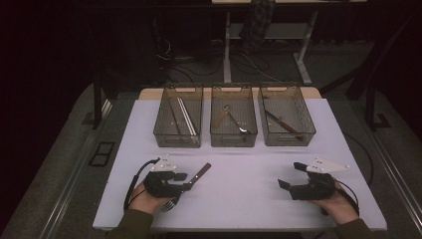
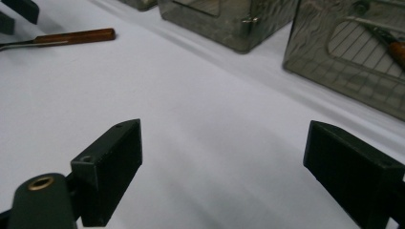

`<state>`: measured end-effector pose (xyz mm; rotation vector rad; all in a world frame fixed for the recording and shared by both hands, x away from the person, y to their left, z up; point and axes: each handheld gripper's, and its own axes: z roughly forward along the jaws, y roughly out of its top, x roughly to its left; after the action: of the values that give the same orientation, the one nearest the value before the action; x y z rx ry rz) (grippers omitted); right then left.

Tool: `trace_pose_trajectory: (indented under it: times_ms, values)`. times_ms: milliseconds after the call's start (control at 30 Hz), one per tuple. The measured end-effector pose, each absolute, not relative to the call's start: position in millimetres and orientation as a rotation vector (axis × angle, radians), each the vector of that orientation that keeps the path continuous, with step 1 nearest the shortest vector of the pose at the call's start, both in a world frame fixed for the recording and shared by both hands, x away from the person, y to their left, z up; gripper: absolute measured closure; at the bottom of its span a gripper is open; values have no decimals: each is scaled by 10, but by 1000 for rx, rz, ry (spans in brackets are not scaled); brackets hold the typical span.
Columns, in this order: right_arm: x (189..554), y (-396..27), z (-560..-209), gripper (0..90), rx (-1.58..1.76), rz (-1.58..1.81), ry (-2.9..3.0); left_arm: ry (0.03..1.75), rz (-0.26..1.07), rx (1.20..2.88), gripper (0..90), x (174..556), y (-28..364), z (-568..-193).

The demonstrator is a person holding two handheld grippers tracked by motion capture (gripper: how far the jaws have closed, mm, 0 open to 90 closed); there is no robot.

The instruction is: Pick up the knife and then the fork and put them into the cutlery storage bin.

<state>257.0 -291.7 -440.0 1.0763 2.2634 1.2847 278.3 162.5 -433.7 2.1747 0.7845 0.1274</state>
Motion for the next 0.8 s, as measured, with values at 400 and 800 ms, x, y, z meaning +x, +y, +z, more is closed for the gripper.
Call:
trace_pose_trajectory:
  times_ms: [400,800]
  values:
    - [2531,-2826,-4413,128,1011,1258,2304,844,112,2232,686,2850,1504,-4431]
    - [2528,-2813,-4410,127,1003,1257,2313,778,221,2308,747,2801,1428,-4428]
